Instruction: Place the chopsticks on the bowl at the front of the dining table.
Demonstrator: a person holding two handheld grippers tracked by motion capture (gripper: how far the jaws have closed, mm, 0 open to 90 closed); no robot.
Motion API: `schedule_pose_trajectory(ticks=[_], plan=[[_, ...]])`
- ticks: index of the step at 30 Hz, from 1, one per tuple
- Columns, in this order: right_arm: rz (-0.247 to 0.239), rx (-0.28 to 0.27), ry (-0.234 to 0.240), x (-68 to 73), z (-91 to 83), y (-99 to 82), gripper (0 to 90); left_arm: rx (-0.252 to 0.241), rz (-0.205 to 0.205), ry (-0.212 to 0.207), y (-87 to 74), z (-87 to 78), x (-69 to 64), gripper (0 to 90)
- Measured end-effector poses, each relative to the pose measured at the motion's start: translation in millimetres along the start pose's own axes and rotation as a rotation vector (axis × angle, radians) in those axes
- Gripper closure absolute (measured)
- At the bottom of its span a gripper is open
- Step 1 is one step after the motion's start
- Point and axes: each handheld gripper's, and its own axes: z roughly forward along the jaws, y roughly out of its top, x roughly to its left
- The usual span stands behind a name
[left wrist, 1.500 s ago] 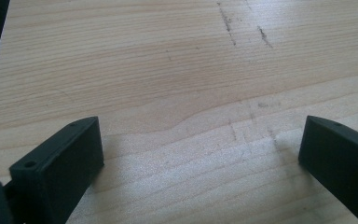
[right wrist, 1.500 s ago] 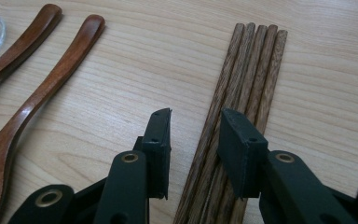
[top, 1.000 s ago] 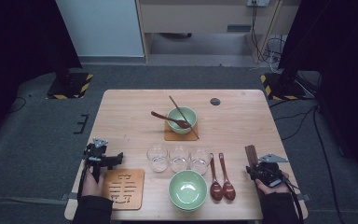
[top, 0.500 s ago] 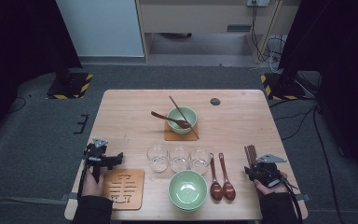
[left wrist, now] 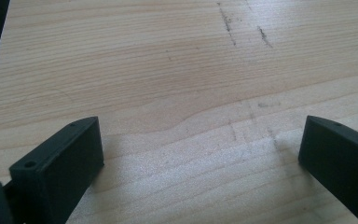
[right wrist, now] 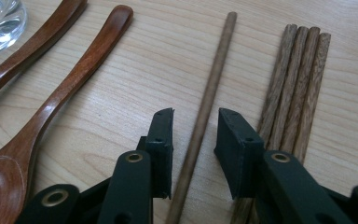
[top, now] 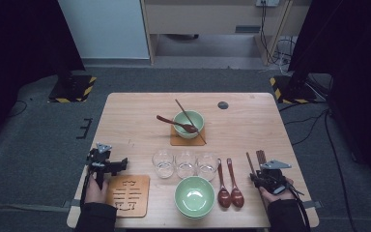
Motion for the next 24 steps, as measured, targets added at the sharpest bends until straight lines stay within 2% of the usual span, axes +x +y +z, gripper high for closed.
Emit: schedule_pose_trajectory(ticks=[10, 24], plan=[[-0.016, -0.001, 0.005, 7.3, 2.1, 2.4, 76.9, 0.000, 0.000, 0.000, 0.0, 0.0, 0.0, 0.0], [-0.016, 0.002, 0.006, 12.1, 3.9, 4.8, 83.3, 0.000, 0.000, 0.000, 0.0, 0.0, 0.0, 0.0]])
